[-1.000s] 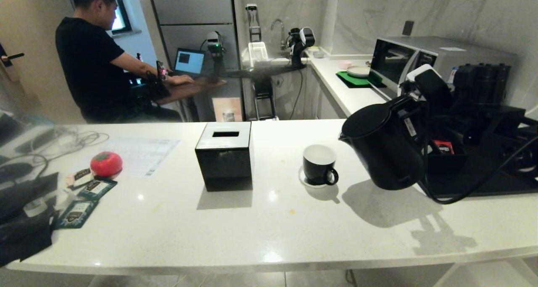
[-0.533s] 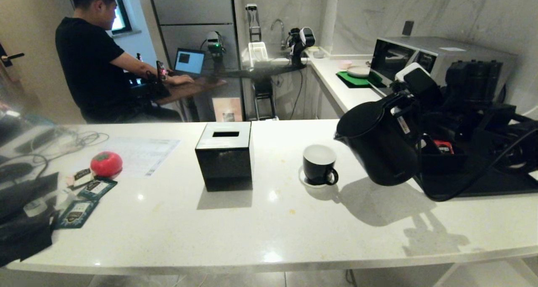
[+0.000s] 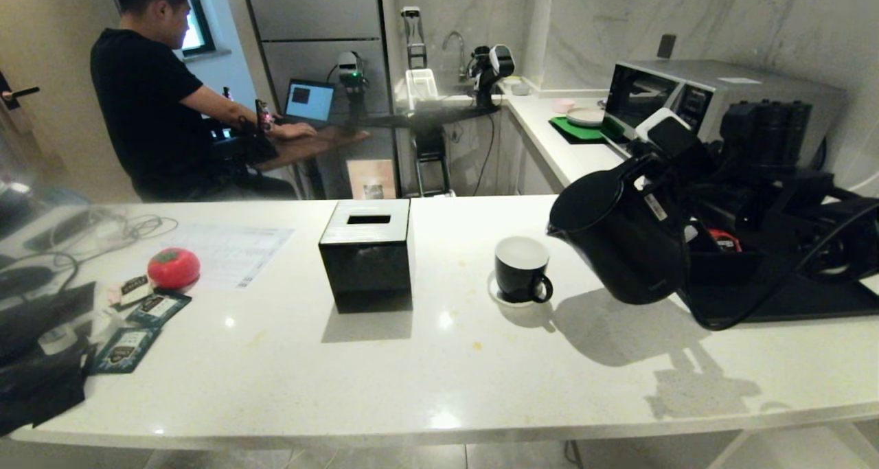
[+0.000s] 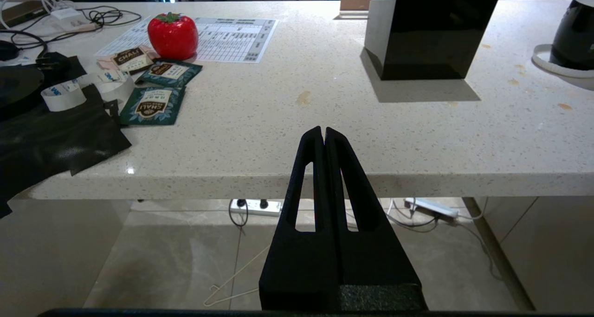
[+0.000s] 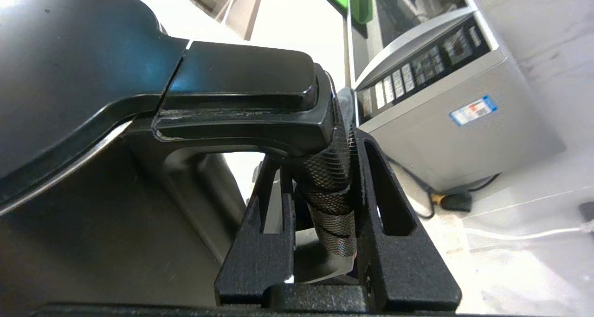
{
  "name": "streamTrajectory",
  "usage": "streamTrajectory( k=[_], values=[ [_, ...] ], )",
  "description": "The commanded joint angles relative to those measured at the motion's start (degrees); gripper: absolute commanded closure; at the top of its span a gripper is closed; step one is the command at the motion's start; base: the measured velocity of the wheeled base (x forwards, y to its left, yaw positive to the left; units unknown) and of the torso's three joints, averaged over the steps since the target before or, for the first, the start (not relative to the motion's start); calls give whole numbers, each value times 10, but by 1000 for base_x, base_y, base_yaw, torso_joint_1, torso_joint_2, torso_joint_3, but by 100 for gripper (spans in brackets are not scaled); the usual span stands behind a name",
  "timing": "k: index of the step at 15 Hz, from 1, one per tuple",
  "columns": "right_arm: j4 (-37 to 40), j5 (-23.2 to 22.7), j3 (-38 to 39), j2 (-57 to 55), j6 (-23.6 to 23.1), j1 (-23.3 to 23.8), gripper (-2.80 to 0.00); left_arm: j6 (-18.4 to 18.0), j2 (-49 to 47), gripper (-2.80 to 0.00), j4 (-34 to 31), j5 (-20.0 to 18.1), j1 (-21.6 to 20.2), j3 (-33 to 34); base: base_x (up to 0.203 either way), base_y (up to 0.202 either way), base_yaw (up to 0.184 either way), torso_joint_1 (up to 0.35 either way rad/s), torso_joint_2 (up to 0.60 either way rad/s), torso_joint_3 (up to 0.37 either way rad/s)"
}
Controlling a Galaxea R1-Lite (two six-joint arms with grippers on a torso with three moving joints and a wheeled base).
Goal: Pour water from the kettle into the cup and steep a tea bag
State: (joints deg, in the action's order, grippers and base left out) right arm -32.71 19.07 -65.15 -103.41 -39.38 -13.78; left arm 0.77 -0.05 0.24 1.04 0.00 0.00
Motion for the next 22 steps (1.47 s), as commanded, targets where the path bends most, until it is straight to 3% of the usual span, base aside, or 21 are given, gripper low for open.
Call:
streamTrajectory(
  k=[1, 22],
  values=[
    [-4, 1, -4, -6, -12, -1, 0, 0, 0, 0, 0, 0, 0, 0, 0, 0, 0, 0, 0, 0],
    [-43, 3, -50, -36, -131, -17, 0, 0, 0, 0, 0, 0, 0, 0, 0, 0, 0, 0, 0, 0]
  ],
)
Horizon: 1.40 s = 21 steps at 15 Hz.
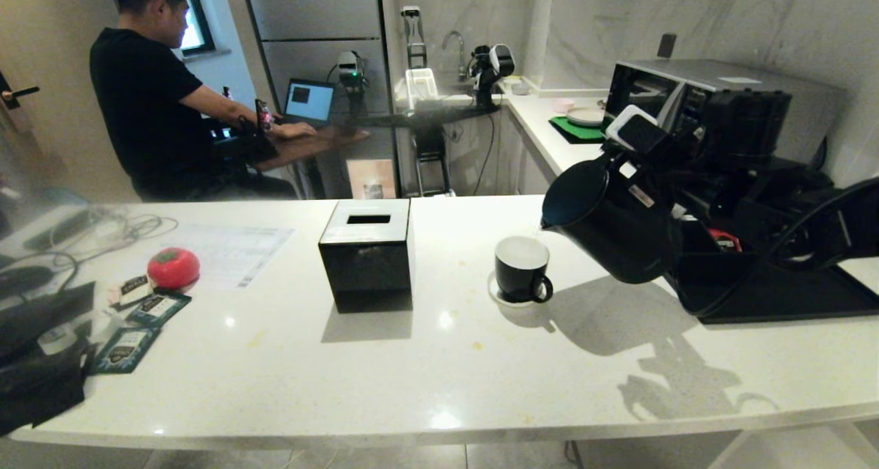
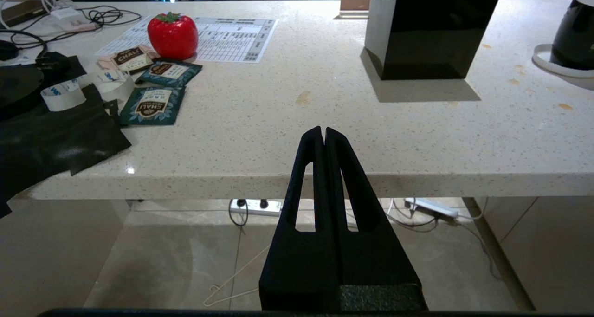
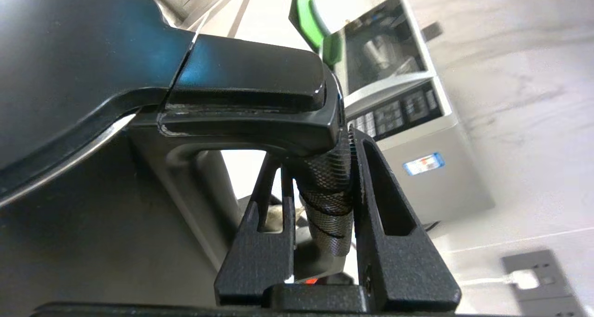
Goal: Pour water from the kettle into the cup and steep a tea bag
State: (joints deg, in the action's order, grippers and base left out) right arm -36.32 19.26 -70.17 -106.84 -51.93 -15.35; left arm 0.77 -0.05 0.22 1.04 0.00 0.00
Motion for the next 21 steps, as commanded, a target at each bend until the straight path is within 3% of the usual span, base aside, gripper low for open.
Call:
streamTrajectory(
  k=[1, 8, 21],
  values=[
    [-13, 1, 2, -3, -9, -2, 0, 0, 0, 0, 0, 0, 0, 0, 0, 0, 0, 0, 0, 0],
    [-40, 0, 3, -7, -34, -6, 0, 0, 0, 0, 0, 0, 0, 0, 0, 0, 0, 0, 0, 0],
    [-49, 1, 6, -14, -39, -6, 0, 0, 0, 0, 0, 1, 0, 0, 0, 0, 0, 0, 0, 0]
  ],
)
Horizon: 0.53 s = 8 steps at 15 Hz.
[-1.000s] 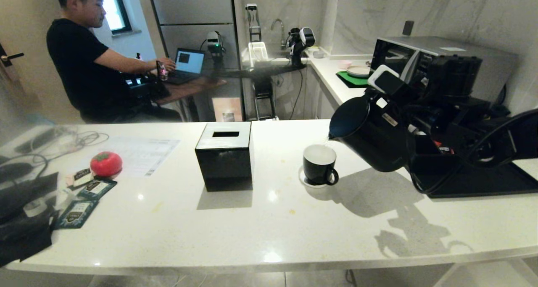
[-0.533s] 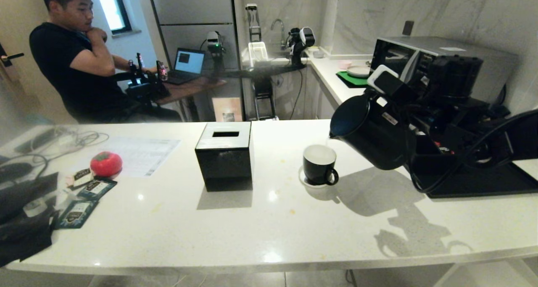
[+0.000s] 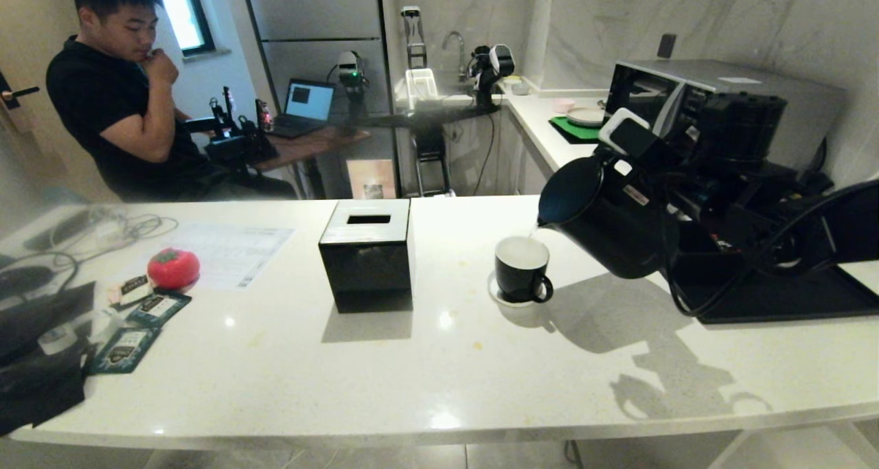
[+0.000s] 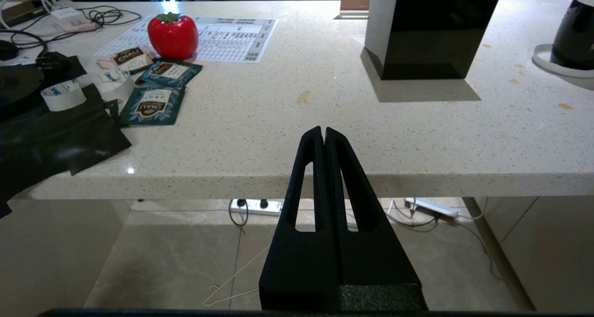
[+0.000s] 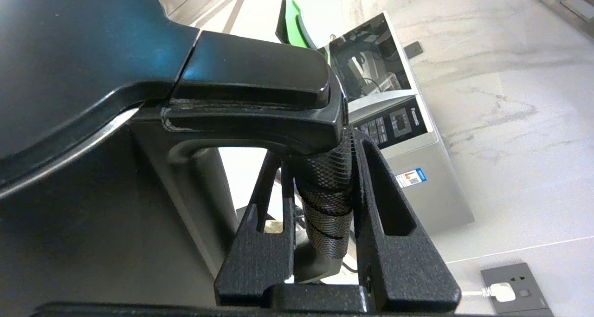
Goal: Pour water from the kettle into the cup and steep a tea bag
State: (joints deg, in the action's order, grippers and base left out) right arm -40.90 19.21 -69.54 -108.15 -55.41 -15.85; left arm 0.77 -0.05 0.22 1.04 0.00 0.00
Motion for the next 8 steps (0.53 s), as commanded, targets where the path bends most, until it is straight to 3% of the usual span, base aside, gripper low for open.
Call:
streamTrajectory(
  k=[1, 8],
  values=[
    [-3, 0, 0, -1, -10, 0, 0, 0, 0, 0, 0, 0, 0, 0, 0, 0, 0, 0, 0, 0],
    [-3, 0, 3, -3, -14, -1, 0, 0, 0, 0, 0, 0, 0, 0, 0, 0, 0, 0, 0, 0]
  ],
)
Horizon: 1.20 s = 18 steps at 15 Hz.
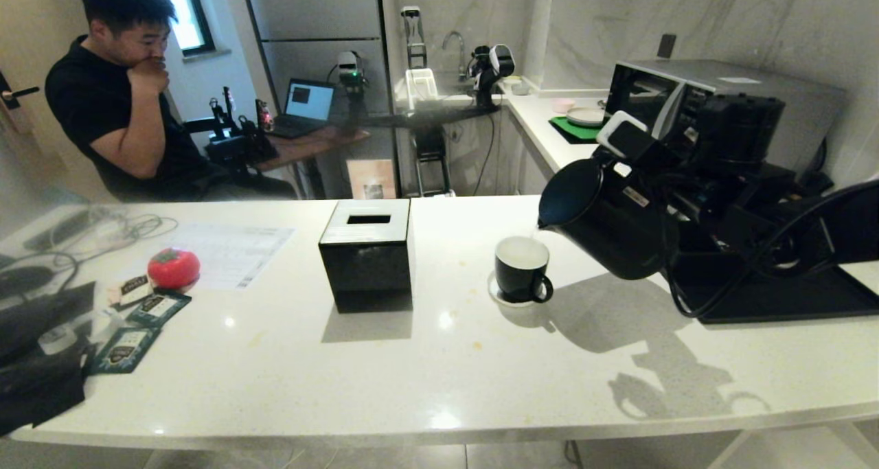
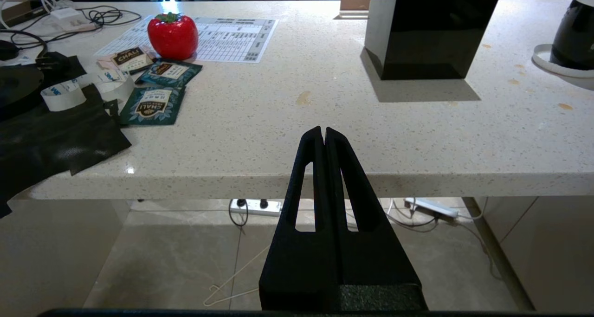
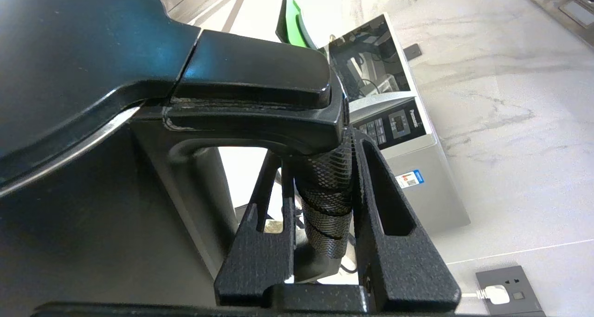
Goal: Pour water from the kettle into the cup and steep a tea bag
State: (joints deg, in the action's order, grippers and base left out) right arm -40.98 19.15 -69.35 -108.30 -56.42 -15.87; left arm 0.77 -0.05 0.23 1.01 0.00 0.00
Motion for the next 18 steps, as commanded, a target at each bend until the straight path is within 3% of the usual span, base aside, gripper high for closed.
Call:
streamTrajectory(
  k=[1, 18],
  values=[
    [-3, 1, 2, -2, -4, 0, 0, 0, 0, 0, 0, 0, 0, 0, 0, 0, 0, 0, 0, 0],
    [-17, 0, 17, -1, -12, 0, 0, 0, 0, 0, 0, 0, 0, 0, 0, 0, 0, 0, 0, 0]
  ],
)
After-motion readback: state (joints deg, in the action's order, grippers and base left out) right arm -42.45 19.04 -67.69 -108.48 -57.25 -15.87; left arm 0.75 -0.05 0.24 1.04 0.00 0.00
